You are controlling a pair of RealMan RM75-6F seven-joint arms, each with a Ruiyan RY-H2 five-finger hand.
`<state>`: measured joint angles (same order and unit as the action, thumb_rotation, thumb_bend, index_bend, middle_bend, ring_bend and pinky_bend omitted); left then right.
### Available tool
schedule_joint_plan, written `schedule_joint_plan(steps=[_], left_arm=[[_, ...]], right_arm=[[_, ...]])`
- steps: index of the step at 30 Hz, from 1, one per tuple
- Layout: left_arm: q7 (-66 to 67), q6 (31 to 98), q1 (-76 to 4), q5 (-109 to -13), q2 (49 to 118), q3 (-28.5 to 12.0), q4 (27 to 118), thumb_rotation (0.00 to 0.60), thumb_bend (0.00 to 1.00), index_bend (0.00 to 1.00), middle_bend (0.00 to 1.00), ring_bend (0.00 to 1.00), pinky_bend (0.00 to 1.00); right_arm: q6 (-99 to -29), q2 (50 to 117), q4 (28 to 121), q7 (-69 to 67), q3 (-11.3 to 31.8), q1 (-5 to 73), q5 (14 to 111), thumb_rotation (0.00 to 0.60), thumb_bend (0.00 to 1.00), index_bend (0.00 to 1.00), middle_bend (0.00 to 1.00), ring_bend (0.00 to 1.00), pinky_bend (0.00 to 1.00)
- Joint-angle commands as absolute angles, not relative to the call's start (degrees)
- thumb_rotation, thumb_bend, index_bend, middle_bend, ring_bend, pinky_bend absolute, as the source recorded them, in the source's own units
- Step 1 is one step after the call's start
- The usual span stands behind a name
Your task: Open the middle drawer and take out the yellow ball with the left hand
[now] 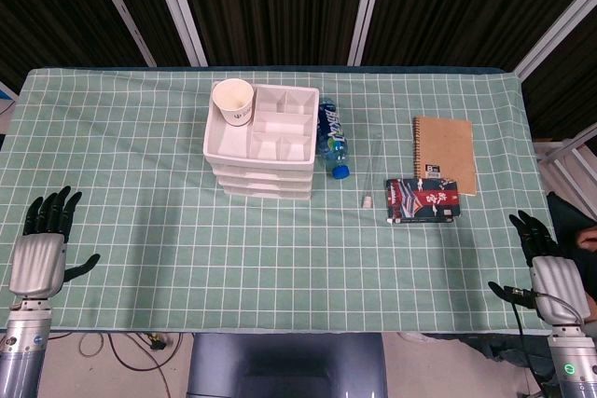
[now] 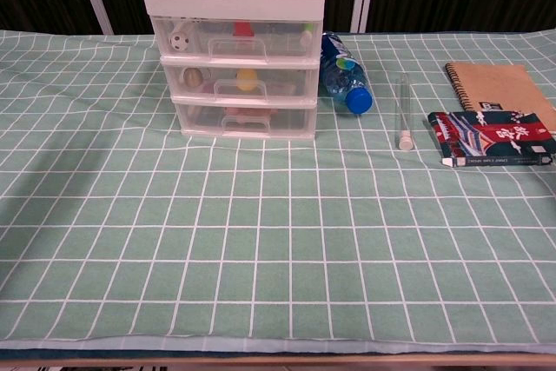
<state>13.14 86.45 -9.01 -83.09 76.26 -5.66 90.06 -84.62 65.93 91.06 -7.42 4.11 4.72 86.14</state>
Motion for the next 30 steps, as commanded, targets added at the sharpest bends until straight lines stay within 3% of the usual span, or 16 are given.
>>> schedule_joint_plan(steps=[1, 9, 11, 14, 16, 19, 24, 30], left_arm=[[13.1, 86.4, -9.0, -83.1, 76.2, -5.6, 90.0, 0.600, 0.06, 0.00, 0.00, 0.00, 0.00], [12.8, 86.5, -9.0, -83.4, 76.1, -5.6, 90.2, 0.600, 0.06, 0.00, 0.00, 0.00, 0.01], [12.9, 86.4, -9.1, -83.5, 76.0, -5.5, 90.4, 0.600, 0.06, 0.00, 0.01, 0.02, 0.09], [13.6, 86.2, -9.6, -83.8, 75.8, -6.0, 91.4, 0.600, 0.11, 0.00, 0.21, 0.25, 0.42], [13.8, 85.5, -10.4, -83.4, 76.0, -6.7, 92.6, 0.600, 0.23, 0.01, 0.43, 0.50, 0.64], [13.1, 80.1, -13.3, -78.7, 77.1, -9.0, 98.5, 0.600, 0.36, 0.08, 0.71, 0.77, 0.81], [15.9, 74.2, -16.8, -71.0, 78.3, -11.9, 104.3, 0.600, 0.43, 0.12, 0.90, 0.93, 0.96], [16.8, 67.7, -21.1, -60.2, 81.5, -15.0, 108.8, 0.600, 0.46, 0.12, 0.94, 0.97, 1.00]], right_arm=[[-84.8, 66.0, 90.9, -7.4, 4.1, 4.7, 86.2, 0.600, 0.04, 0.00, 0.00, 0.00, 0.22], [-84.8, 66.1, 90.9, -7.5, 4.1, 4.7, 86.3, 0.600, 0.04, 0.00, 0.00, 0.00, 0.22], [-84.8, 66.0, 91.0, -7.5, 4.1, 4.6, 86.2, 0.600, 0.04, 0.00, 0.00, 0.00, 0.22], [-84.7, 66.0, 91.1, -7.5, 4.2, 4.7, 86.0, 0.600, 0.04, 0.00, 0.00, 0.00, 0.22], [-84.5, 66.0, 91.1, -7.6, 4.2, 4.7, 85.8, 0.600, 0.04, 0.00, 0.00, 0.00, 0.22], [-84.2, 66.0, 91.0, -7.9, 4.3, 4.8, 85.5, 0.600, 0.04, 0.00, 0.00, 0.00, 0.22], [-83.9, 65.9, 90.9, -8.3, 4.4, 4.9, 85.2, 0.600, 0.04, 0.00, 0.00, 0.00, 0.22], [-83.5, 65.9, 91.0, -8.7, 4.5, 4.9, 84.8, 0.600, 0.05, 0.00, 0.00, 0.00, 0.22]])
